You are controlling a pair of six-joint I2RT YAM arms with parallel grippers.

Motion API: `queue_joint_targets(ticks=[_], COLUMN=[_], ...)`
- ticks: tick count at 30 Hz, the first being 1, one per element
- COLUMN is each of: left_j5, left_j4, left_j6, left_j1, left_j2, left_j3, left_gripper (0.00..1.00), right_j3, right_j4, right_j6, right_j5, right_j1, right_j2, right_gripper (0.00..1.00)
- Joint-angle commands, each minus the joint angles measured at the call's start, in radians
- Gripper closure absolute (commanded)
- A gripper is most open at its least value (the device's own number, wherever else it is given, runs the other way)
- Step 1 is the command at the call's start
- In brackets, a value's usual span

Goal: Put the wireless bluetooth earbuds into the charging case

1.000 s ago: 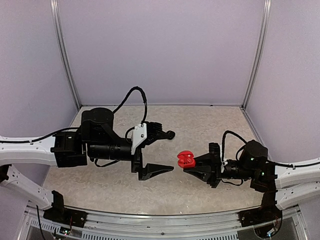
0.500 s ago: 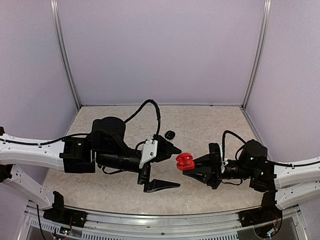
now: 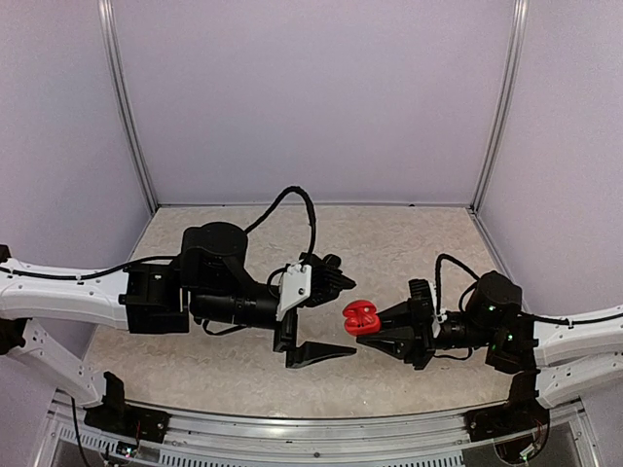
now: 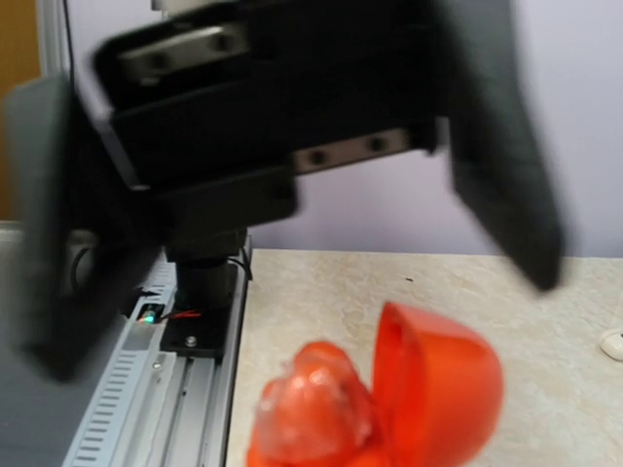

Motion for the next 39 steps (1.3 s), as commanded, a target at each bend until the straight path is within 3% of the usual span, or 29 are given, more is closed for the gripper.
queue_joint_targets(ticks=[1, 14, 28, 33, 39], left_j5=[-0.028, 0.056, -0.174, -0.319, -0.324], left_j4=[0.026, 0.004, 0.023, 0.025, 0.036], left_j6=[-0.033, 0.044, 0.2, 0.293, 0.299], left_j1=[0.033, -0.027, -0.133, -0.188, -0.196], left_j2=[-0.011, 0.024, 0.009, 0.038, 0.038], left_j3=[-0.012, 0.014, -0.005, -0.004, -0.014], left_gripper=[0.01, 0.1, 0.17, 0.2, 0.22], right_j3=[0.02, 0.007, -0.014, -0.001, -0.012], right_j4=[0.04, 0.054, 0.135, 0.145, 0.168], right_j6=[-0.003, 0.03, 0.207, 0.318, 0.322], right_j5=[-0.04, 0.01, 0.023, 0.016, -0.025], right_j1=[0.002, 0.0, -0.036, -0.051, -0.051], right_j2=[-0.003, -0.017, 0.007, 0.04, 0.065], right_gripper=[1.0, 1.0, 1.0, 1.0, 1.0])
